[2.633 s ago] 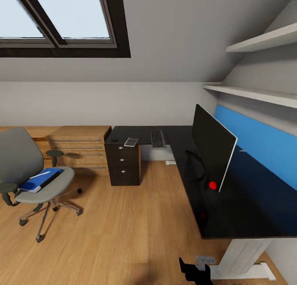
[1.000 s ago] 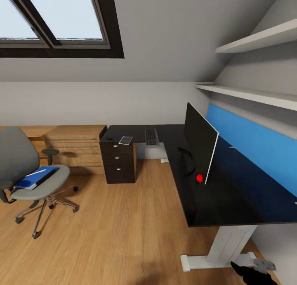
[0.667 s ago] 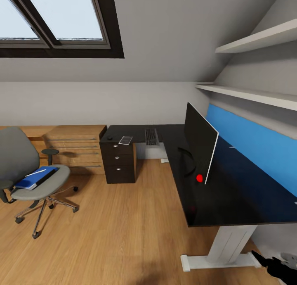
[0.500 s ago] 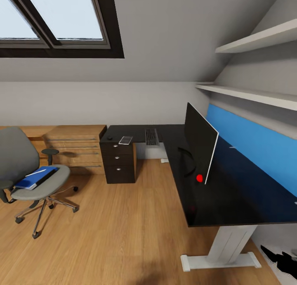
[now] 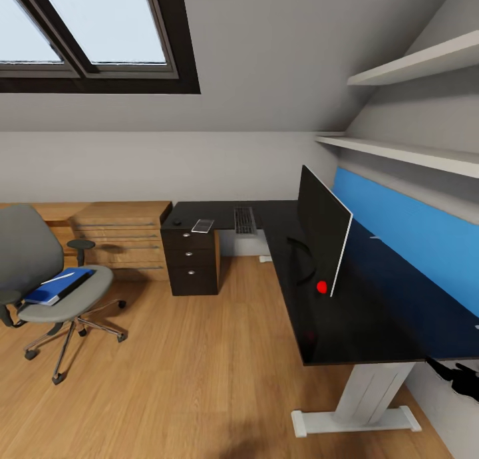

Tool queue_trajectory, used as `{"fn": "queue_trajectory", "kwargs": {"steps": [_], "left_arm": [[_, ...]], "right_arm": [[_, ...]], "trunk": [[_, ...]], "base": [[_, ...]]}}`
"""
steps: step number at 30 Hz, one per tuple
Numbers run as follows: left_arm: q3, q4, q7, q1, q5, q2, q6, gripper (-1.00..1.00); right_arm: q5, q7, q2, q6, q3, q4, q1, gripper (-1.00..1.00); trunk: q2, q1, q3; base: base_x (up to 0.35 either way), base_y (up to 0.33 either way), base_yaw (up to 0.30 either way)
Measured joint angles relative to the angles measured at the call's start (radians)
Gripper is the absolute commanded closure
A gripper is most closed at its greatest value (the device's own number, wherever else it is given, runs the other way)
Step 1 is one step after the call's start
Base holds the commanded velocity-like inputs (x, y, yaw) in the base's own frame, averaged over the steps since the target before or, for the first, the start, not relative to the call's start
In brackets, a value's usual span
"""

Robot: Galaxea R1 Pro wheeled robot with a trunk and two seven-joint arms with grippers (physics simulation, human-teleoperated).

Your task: In the bedroom, organize the workspace by keeping the computer under the desk, ensuring the monitor is on the desk, placing the keyboard on the desk next to the monitor, placing the mouse on the desk next to the keyboard, moving the folder from the swivel chair onto the desk next to the mouse, stacking the notebook on top of the folder with the pen on top of the notebook, and positioning the swivel chair next to the desk.

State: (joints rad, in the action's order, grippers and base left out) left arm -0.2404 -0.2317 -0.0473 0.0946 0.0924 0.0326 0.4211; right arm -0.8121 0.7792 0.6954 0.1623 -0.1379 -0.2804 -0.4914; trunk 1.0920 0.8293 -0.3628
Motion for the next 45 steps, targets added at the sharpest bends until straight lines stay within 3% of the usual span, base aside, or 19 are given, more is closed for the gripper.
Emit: {"fn": "queue_trajectory", "kwargs": {"steps": [4,9,14,18,19,21,23,24,28,29,30,35,39,45], "left_arm": [[0.000,-0.005,0.000,0.000,-0.001,0.001,0.000,-1.00],[0.000,-0.013,0.000,0.000,-0.001,0.001,0.000,-1.00],[0.000,-0.015,0.000,0.000,-0.001,0.001,0.000,-1.00],[0.000,-0.016,0.000,0.000,-0.001,0.000,0.000,-1.00],[0.000,-0.016,0.000,0.000,-0.001,-0.001,0.000,-1.00],[0.001,-0.016,0.000,0.000,-0.001,-0.001,0.000,-1.00],[0.001,-0.016,0.000,0.000,-0.001,-0.001,0.000,-1.00],[0.001,-0.017,0.000,0.000,-0.002,-0.001,0.000,-1.00],[0.001,-0.018,-0.001,0.000,-0.002,-0.003,0.001,-1.00],[0.001,-0.018,-0.001,0.000,-0.002,-0.003,0.001,-1.00],[0.001,-0.018,-0.001,0.000,-0.002,-0.003,0.001,-1.00],[0.001,-0.019,-0.001,0.000,-0.002,-0.005,0.001,-1.00],[0.002,-0.019,-0.001,0.000,-0.002,-0.005,0.003,-1.00],[0.001,-0.019,-0.002,0.000,-0.002,-0.005,0.007,-1.00]], "right_arm": [[0.000,-0.003,0.021,-0.075,0.046,-0.070,0.000,-1.00],[0.005,-0.026,0.044,-0.161,0.071,-0.167,0.000,-1.00],[0.005,-0.113,0.055,-0.253,0.079,-0.312,0.000,-1.00],[0.006,-0.242,0.056,-0.328,0.104,-0.431,0.000,-1.00],[0.005,-0.366,0.052,-0.354,0.115,-0.513,-0.001,-1.00],[0.007,-0.428,0.046,-0.360,0.117,-0.558,0.000,-1.00],[0.010,-0.529,0.021,-0.364,0.117,-0.621,0.000,-1.00],[0.017,-0.670,-0.036,-0.362,0.116,-0.681,0.000,-1.00],[0.059,-0.789,-0.121,-0.343,0.115,-0.708,-0.001,-1.00],[0.102,-0.822,-0.164,-0.317,0.115,-0.712,-0.001,-1.00],[0.130,-0.835,-0.189,-0.299,0.115,-0.710,-0.001,-1.00],[0.300,-0.883,-0.293,-0.197,0.119,-0.693,-0.002,-1.00],[0.413,-0.928,-0.345,-0.150,0.130,-0.692,-0.002,-1.00],[0.474,-0.965,-0.375,-0.123,0.168,-0.694,-0.002,-1.00]], "trunk": [[0.000,0.000,0.000],[0.000,0.000,0.000],[0.000,0.000,0.000],[0.000,0.000,0.000],[0.000,0.000,0.000],[0.000,0.000,0.000],[0.000,0.000,0.000],[0.000,0.000,0.000],[0.000,0.000,0.000],[0.000,0.000,0.000],[0.000,0.000,0.000],[0.000,0.000,0.000],[0.000,0.000,0.000],[0.000,0.000,0.000]], "base": [[0.000,0.000,0.000],[0.000,0.000,0.000],[0.000,0.000,0.000],[0.000,0.000,0.000],[0.000,0.000,0.000],[0.000,0.000,0.000],[0.000,0.000,0.000],[0.000,0.000,0.000],[0.000,0.000,0.000],[0.000,0.000,0.000],[0.000,0.000,0.000],[0.000,0.000,0.000],[0.000,0.000,0.000],[0.000,0.000,0.000]]}}
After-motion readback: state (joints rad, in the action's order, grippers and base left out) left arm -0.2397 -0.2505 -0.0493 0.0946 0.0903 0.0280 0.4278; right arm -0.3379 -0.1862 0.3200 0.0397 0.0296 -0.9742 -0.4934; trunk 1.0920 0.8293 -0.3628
